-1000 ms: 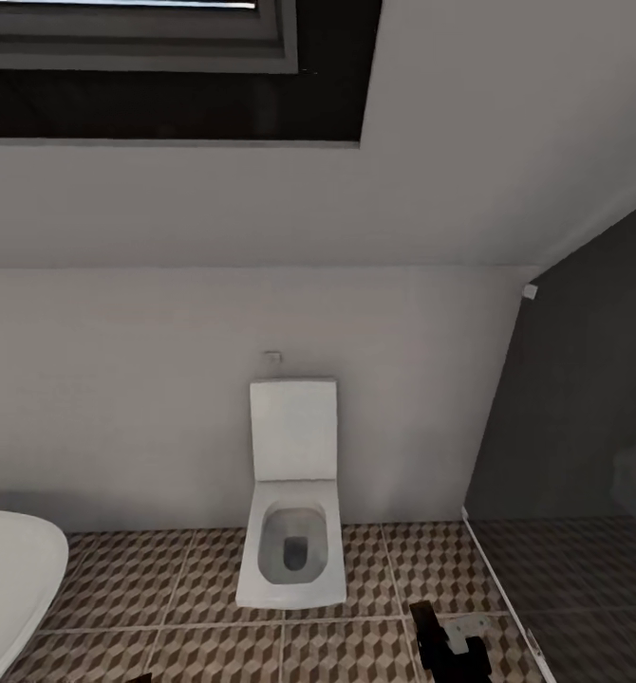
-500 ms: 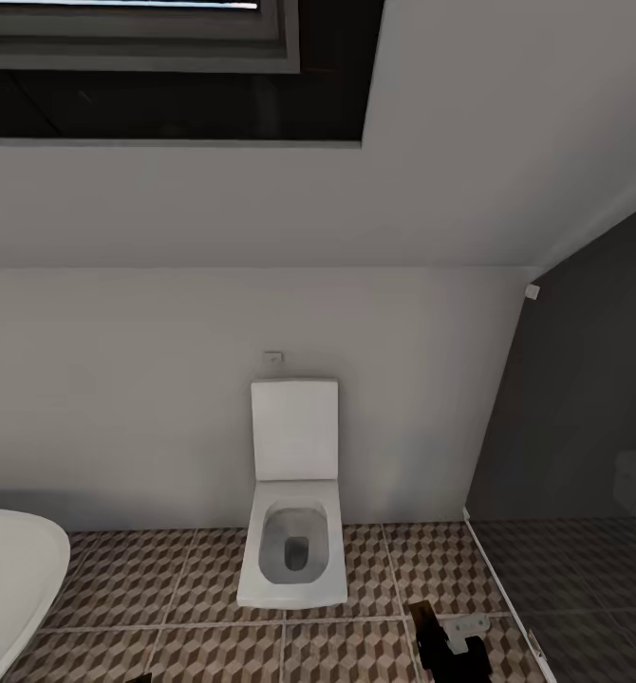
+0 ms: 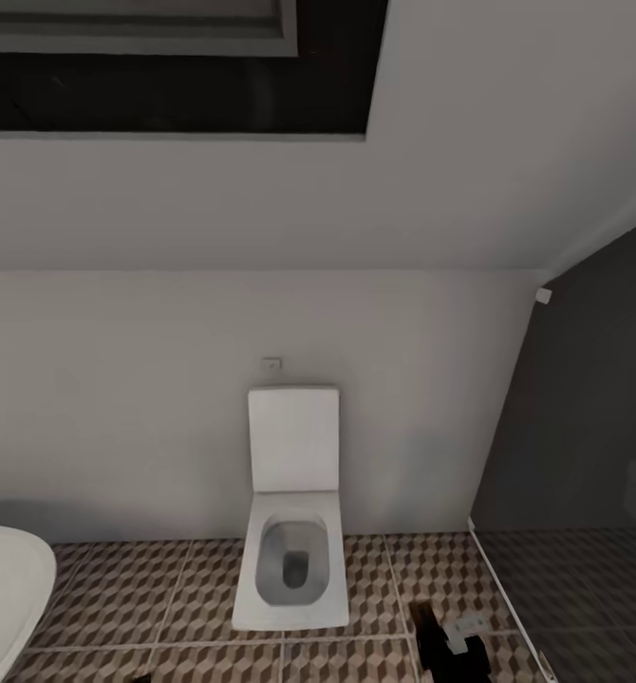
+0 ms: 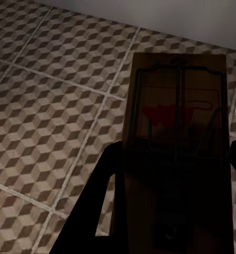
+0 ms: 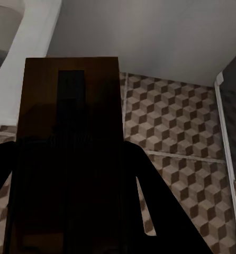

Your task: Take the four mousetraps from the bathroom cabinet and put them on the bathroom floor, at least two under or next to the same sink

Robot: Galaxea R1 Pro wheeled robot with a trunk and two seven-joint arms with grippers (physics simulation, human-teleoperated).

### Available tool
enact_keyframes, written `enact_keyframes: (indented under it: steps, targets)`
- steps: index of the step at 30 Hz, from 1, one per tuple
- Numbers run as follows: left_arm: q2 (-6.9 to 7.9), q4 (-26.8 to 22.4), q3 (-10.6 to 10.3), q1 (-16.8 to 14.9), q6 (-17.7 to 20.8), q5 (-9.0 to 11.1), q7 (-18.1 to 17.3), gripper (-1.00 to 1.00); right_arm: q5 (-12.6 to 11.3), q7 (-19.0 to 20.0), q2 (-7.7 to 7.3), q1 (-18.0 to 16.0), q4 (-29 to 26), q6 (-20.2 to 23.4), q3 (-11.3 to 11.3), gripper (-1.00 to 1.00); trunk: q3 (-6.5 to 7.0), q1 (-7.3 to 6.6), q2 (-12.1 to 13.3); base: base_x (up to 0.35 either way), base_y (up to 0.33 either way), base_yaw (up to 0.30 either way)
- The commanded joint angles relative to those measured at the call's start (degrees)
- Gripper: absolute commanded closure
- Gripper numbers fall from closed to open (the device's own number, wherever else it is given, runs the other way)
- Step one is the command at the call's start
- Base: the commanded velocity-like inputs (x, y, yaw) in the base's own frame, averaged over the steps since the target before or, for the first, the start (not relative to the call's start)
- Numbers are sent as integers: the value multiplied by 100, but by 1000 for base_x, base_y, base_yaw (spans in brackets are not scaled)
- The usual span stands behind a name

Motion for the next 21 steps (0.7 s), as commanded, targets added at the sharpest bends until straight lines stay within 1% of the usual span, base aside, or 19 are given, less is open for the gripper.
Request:
enact_keyframes:
  steps: [1,6,8,11,13,16,17,21]
  targets:
    - [-2,15,-31,-8,-20,-43,51,100,-16,-16,3,-11,23,-32,48,100,-10,5,-8,324,0,0]
    - [4,9,-28,-8,-20,-38,54,100,-11,-16,3,-11,22,-31,48,100,-10,5,-8,326,0,0]
    - [25,5,-17,-8,-20,-38,54,100,-10,-17,3,-11,22,-32,48,100,-10,5,-8,327,0,0]
    - [96,-5,-4,-8,-23,-29,124,100,-8,-22,3,-11,16,-32,41,100,-10,5,-8,282,0,0]
    - [75,-9,-15,-8,-30,-50,219,100,-7,-24,3,-11,12,-35,39,100,-10,5,-8,103,0,0]
    - [76,-10,-4,-8,-65,-61,255,100,-7,-25,3,-11,9,-37,45,100,-10,5,-8,32,0,0]
    - [129,-10,26,-8,-61,-53,280,100,-5,-25,3,-11,6,-33,47,100,-10,5,-8,9,0,0]
    - [180,-12,47,-8,-49,-34,345,100,0,-25,1,-11,-7,-30,43,100,-10,5,-8,4,0,0]
